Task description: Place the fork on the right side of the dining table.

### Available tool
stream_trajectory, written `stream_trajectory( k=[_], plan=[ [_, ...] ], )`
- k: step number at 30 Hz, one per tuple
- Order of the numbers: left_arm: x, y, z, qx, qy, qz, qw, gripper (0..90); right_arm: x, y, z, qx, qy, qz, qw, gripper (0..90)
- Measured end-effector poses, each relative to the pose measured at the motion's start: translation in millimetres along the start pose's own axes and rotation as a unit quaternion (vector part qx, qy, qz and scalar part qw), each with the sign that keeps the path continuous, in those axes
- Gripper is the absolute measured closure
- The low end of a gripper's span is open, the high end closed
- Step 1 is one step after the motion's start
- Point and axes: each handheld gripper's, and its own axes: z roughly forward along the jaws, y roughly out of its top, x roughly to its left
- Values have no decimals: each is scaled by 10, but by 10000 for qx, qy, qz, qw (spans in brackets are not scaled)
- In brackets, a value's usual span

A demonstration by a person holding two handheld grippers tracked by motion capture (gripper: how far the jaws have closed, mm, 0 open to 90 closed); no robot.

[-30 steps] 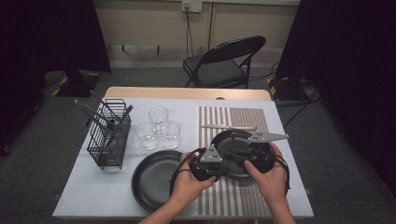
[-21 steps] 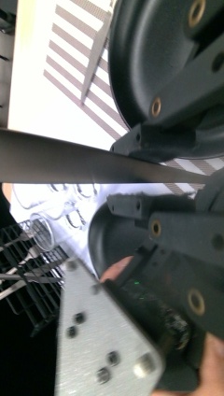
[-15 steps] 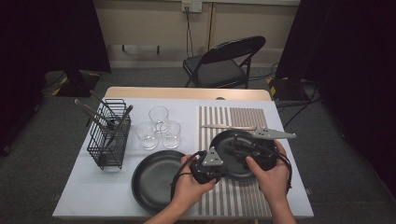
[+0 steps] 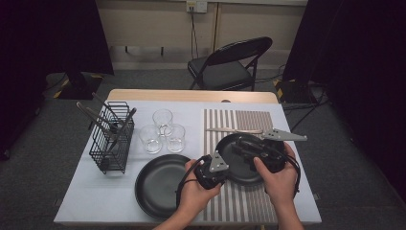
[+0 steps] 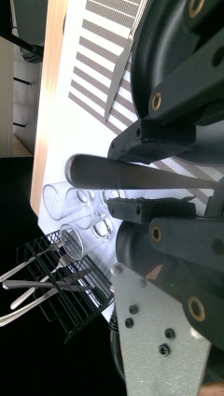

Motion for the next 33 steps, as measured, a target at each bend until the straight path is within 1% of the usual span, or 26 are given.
stream_trajectory(
  k=[1, 3, 6, 11, 13, 14, 15, 17, 18, 19, 20, 21, 22, 23, 24, 26, 27, 29, 30, 33],
  plan=[
    [-4, -6, 1, -6, 60, -25, 10000, 874, -2, 1, 2, -15, -4, 11, 10000, 721],
    [-3, -14, 2, 48, 112, -10, 9999, 874, -4, -1, 7, -37, -20, 15, 10000, 740],
    [-14, -37, 13, 57, 205, -2, 9998, 874, -2, -3, 16, -41, -4, 27, 10000, 762],
    [-16, -55, 14, 86, 187, -57, 9998, 873, 6, -13, 36, -15, -53, -30, 10000, 785],
    [-19, -58, 10, 29, 129, -89, 9999, 867, 11, -11, 36, 7, -41, -85, 10000, 786],
    [-24, -55, 8, -20, 47, -167, 9998, 834, 14, -7, 34, 32, -8, -114, 9999, 787],
    [-22, -50, -1, -68, -40, -214, 9997, 775, 18, -4, 33, 77, -3, -159, 9998, 787],
    [-31, -35, -33, -78, -152, -233, 9996, 705, 25, -7, 27, 88, -28, -257, 9996, 788],
    [-26, -30, -52, -109, -199, -213, 9995, 675, 23, -7, 24, 89, -1, -257, 9996, 787],
    [-22, -26, -65, -97, -304, -242, 9992, 638, 19, -9, 18, 85, 49, -269, 9996, 788],
    [-18, -25, -84, -92, -364, -284, 9989, 600, 17, -10, 13, 70, 64, -290, 9995, 788],
    [-12, -27, -107, -147, -410, -267, 9987, 571, 14, -12, 7, 80, 77, -314, 9994, 788],
    [-1, -24, -130, -135, -462, -223, 9986, 528, 12, -15, 1, 92, 78, -327, 9994, 788],
    [12, -25, -158, -94, -514, -267, 9983, 481, 9, -19, -2, 92, 82, -369, 9992, 788],
    [30, -27, -187, -105, -561, -310, 9979, 457, 3, -27, -6, 98, 97, -400, 9991, 788],
    [74, -27, -237, -125, -637, -272, 9975, 392, -13, -46, -11, 73, 200, -423, 9989, 788],
    [101, -29, -263, -101, -694, -302, 9971, 378, -19, -55, -14, 66, 246, -437, 9987, 788],
    [155, -39, -302, -57, -794, -406, 9960, 315, -29, -71, -20, 68, 332, -492, 9982, 788],
    [183, -48, -322, -53, -846, -396, 9956, 298, -33, -79, -24, 62, 353, -522, 9980, 788],
    [240, -81, -383, -60, -903, -409, 9951, 257, -30, -94, -37, 39, 491, -613, 9969, 788]
  ],
)
